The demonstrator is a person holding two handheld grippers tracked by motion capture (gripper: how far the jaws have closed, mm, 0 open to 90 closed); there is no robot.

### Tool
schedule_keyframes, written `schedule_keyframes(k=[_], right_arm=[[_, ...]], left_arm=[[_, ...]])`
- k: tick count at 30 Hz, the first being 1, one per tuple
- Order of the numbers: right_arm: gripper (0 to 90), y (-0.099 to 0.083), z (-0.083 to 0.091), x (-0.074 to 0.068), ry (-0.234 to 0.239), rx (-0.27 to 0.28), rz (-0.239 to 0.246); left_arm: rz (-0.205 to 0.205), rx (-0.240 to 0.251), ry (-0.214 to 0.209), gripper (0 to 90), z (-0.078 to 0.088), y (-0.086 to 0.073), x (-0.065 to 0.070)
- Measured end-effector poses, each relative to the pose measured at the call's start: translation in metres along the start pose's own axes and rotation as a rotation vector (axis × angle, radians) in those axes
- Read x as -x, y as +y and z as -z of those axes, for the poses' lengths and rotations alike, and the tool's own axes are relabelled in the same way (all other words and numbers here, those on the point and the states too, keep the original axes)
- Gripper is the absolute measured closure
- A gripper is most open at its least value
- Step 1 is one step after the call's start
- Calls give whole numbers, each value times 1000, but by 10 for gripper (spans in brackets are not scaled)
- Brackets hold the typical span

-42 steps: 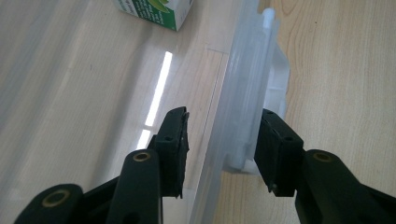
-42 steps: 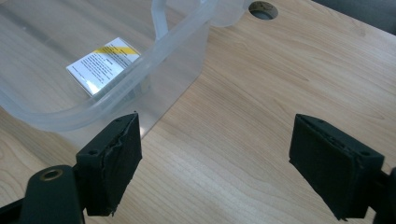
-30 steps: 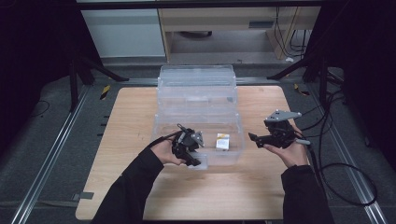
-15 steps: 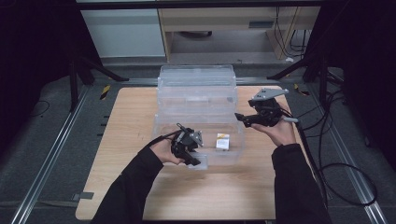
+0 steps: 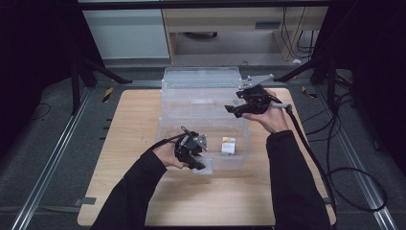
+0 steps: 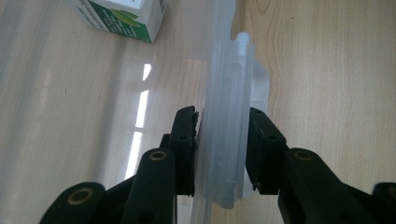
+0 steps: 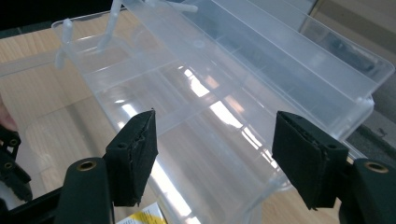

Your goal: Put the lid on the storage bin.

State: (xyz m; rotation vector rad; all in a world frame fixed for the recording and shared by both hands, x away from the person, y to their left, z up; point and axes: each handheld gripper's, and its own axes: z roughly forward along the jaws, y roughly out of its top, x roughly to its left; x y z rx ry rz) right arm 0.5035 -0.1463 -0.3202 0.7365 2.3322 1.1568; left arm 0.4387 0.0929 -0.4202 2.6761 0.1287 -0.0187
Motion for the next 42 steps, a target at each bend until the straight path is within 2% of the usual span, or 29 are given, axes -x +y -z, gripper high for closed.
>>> schedule_keyframes(k=[7,12,18,19,25,30,31,34,35,36,37,38,42], right_arm=[[335,18,-18,-2,21,-14,45],[375,32,-37,-1,58,-30,74],[413,40,-50,2,102,-50,88],[432,42,-55,3,124,-63,100],[478,50,-65,6,152,-106,146],[588,58,-78,6,192,-120,159],[605,60,-81,6,200,-126,168],[655,64,-89,2,206,-179,196],[655,64,-89,2,206,-179,196],[707,67,-92,2,217,-188,206],[707,67,-92,2,217,-188,206],[747,69,-94,2,231,-196,209],[776,72,-95,2,243,-226,221]], left_arm=[[-3,-1,-1,665,0,0,2],[-5,-2,1,664,1,0,2],[-11,-3,1,664,0,0,2],[-13,-3,1,663,0,-1,2],[-23,-5,5,661,0,0,2],[-9,3,6,659,-1,0,4],[-18,-4,7,659,-1,0,3],[-18,-5,4,658,-1,0,3],[-18,-5,4,658,-1,0,3],[-18,-4,6,657,-1,0,3],[-23,-4,7,657,-1,0,3],[-16,0,7,656,-2,0,3],[-16,3,5,657,-2,0,3]])
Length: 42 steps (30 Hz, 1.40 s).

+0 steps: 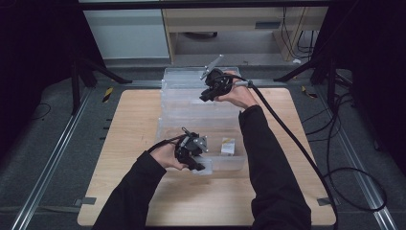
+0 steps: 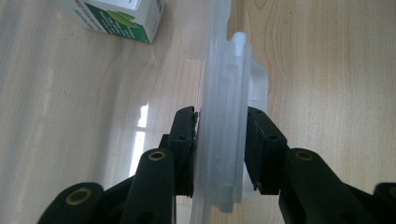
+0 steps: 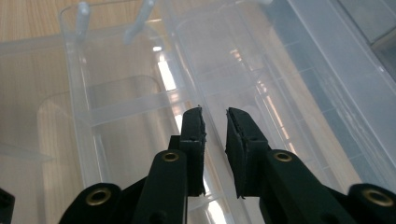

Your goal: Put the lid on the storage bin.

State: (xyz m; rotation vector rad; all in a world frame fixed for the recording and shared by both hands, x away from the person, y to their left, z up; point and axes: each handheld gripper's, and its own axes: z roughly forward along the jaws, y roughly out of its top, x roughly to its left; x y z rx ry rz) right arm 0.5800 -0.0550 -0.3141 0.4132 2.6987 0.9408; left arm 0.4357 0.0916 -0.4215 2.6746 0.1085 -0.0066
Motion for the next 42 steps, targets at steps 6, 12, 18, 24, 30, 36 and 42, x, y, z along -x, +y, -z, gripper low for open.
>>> schedule_keyframes(k=[6,12,18,24,30,36,42], right_arm=[[794,8,-1,3,25,-84,18],[823,18,-1,3,44,-177,19],[842,23,-2,1,62,-200,5],[860,24,6,-5,100,-194,27],[869,25,13,-17,115,-189,60],[872,21,20,-26,129,-172,70],[877,19,25,-39,126,-165,93]], left_arm=[[-1,0,1,657,0,0,0],[-2,-1,-2,659,0,1,0],[-2,-6,-4,664,0,1,-1],[11,-3,-12,668,0,1,-3],[15,-7,-10,669,0,2,-2],[14,-10,-11,670,0,2,-3],[10,-1,-10,669,-1,2,-2]])
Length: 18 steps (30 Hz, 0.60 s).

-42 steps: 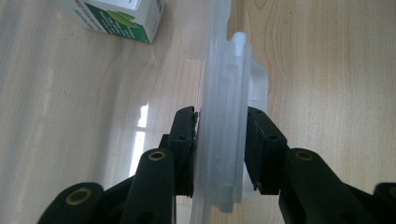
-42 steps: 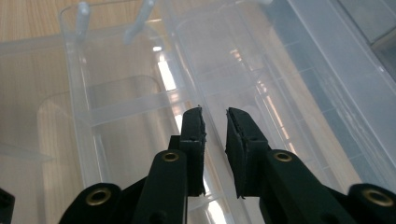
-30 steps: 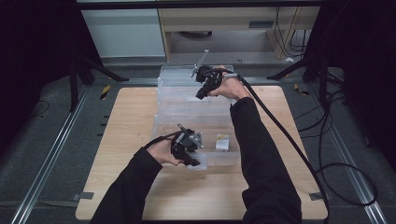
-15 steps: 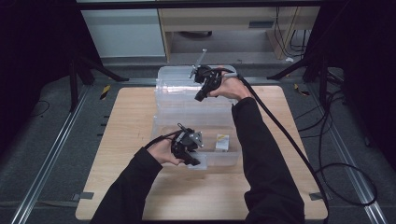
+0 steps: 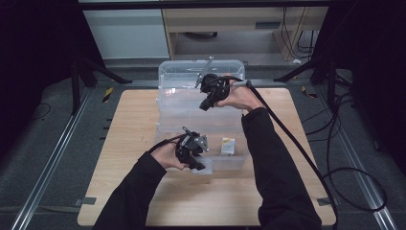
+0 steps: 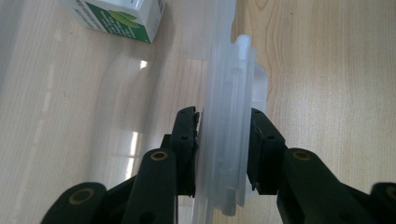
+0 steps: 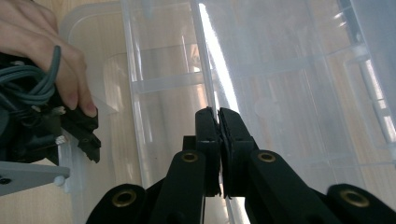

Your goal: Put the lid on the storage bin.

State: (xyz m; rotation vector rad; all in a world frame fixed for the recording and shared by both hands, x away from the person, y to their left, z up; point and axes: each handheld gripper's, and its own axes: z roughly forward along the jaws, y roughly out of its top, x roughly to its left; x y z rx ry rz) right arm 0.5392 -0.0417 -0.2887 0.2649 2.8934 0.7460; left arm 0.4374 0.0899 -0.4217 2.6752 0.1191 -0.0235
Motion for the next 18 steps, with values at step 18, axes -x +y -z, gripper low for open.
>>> schedule_keyframes(k=[18], right_arm=[[882,-13,1,-36,-10,46,13]], left_arm=[[-8,-19,10,667,1,1,3]])
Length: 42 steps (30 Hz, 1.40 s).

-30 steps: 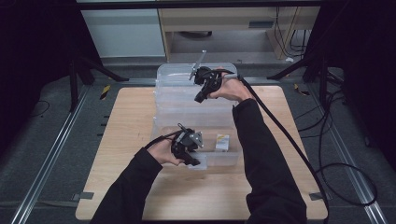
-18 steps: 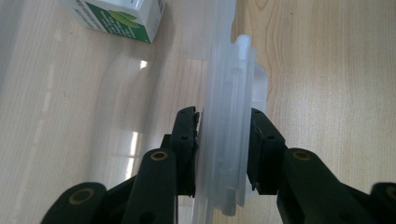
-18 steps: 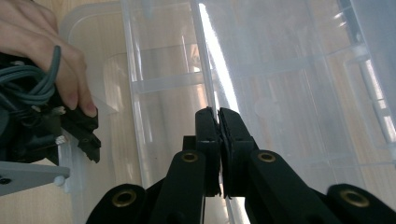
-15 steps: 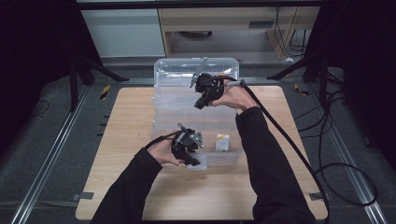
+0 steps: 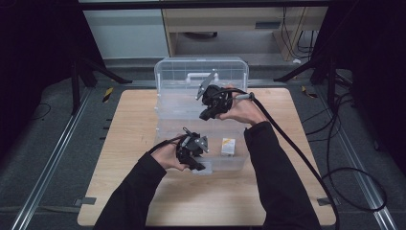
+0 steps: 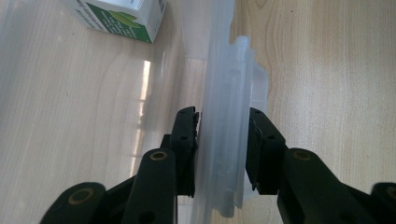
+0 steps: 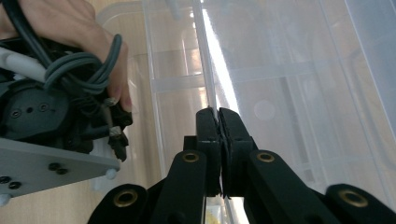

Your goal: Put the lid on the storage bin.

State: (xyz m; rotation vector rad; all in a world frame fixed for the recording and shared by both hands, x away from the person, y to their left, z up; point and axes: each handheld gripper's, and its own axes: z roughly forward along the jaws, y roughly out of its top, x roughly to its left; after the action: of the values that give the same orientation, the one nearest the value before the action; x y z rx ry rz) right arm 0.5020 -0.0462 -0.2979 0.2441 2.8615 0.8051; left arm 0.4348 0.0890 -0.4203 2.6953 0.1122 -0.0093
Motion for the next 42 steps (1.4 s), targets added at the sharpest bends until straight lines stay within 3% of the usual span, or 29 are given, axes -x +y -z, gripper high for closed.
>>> schedule_keyframes(k=[15,20,24,30,33,35,38,42], right_arm=[[884,-14,-2,-16,7,50,3],[886,-20,-4,-20,20,72,7],[885,-22,-5,-25,19,73,13],[878,-22,-6,-27,10,78,10],[873,-25,-5,-28,3,89,5],[871,-26,-5,-28,2,102,5],[869,-28,-5,-28,-1,106,-4],[868,-28,-5,-29,-8,114,-5]], left_arm=[[-32,8,38,641,1,-2,5],[-37,7,92,603,2,-1,11],[-21,60,110,554,14,-3,13],[16,113,165,527,39,-10,19],[44,171,198,515,54,-17,21],[81,217,206,517,68,-24,21],[129,271,265,526,87,-36,20],[233,397,313,556,111,-52,16]])
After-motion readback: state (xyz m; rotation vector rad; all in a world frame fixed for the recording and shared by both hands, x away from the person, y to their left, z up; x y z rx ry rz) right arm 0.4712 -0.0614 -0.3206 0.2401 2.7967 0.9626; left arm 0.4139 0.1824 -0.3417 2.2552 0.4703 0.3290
